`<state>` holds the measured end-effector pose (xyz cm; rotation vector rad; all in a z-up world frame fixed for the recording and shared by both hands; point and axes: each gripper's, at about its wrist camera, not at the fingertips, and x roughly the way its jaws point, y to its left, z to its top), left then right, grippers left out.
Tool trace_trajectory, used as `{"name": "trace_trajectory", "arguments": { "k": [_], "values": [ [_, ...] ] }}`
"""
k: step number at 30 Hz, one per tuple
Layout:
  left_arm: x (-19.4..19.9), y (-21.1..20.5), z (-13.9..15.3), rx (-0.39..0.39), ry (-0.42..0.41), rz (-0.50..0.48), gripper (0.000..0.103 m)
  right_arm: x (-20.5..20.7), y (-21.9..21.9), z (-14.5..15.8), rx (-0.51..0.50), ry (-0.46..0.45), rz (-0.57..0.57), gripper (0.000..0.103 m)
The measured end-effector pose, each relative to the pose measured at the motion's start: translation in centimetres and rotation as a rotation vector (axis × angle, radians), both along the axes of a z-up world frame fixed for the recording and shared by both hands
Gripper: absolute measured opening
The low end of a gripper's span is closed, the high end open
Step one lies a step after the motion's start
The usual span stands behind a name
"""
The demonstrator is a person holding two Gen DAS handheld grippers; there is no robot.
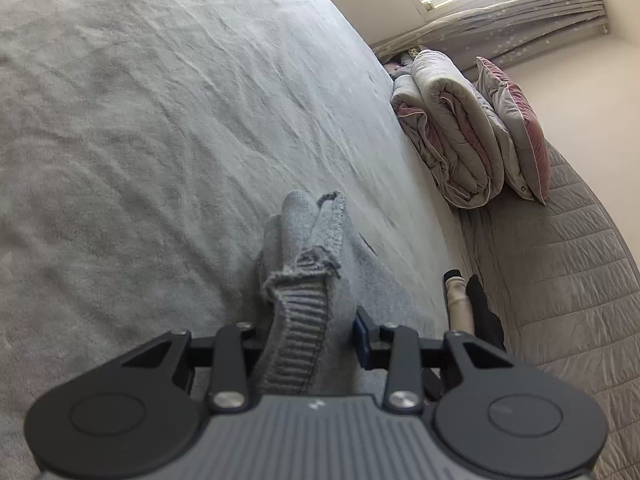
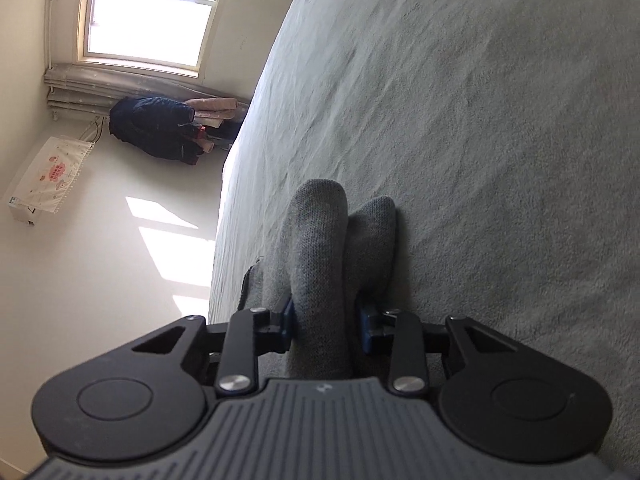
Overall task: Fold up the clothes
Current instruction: 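Grasp the folded sweater with the left gripper while the right gripper grasps it, then lift the folded sweater with both grippers and carry it to the clothes stack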
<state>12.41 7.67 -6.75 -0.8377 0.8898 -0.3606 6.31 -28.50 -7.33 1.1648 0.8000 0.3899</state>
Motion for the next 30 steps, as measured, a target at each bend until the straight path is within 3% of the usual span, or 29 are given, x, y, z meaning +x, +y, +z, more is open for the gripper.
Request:
{"name": "trace_trajectory", "arguments": {
  "k": [2,10,13,16,19,21,23,27,29,30],
  "values": [
    [-0.1,-0.9,0.7,0.017,-0.013,0.013,0.034,-0.1,-0.6,0.4,0.015,-0.004,-0.015,0.033],
    [0.7,-5.5,2.0,-0.057,-0.022,0.052,0.032,-0.7,-5.1,1.8,0.116,-0.002,-0.108,0.032],
    [0.6,-7.5,1.7,-0.09,-0.011,0.052,0.031,-0.9,-7.2,2.6,0.059,-0.001,-0.109,0.032],
    [0.3,-7.9,1.1,-0.072,-0.018,0.076,0.032,-1.0,-9.1,2.2,0.013,0.016,-0.086,0.034],
    [-0.1,-8.2,0.5,-0.053,-0.025,0.1,0.038,-0.8,-9.8,0.1,-0.05,0.091,-0.04,0.038],
    [-0.3,-8.5,0.0,-0.041,-0.03,0.116,0.047,-0.8,-9.9,-1.4,-0.003,0.108,-0.039,0.046],
    [-0.5,-8.7,-0.4,-0.028,-0.035,0.131,0.047,-0.9,-10.0,-2.1,0.056,0.101,-0.041,0.047],
    [-0.8,-9.2,-1.2,-0.009,-0.04,0.159,0.056,-0.5,-10.2,-2.3,0.079,0.073,-0.024,0.047],
    [-0.4,-9.4,-1.6,-0.034,-0.018,0.15,0.055,-0.4,-10.0,-2.3,0.076,0.049,-0.023,0.046],
    [-0.2,-9.5,-1.8,-0.046,-0.007,0.145,0.046,-0.3,-9.8,-2.3,0.068,0.033,-0.02,0.044]
  ]
}}
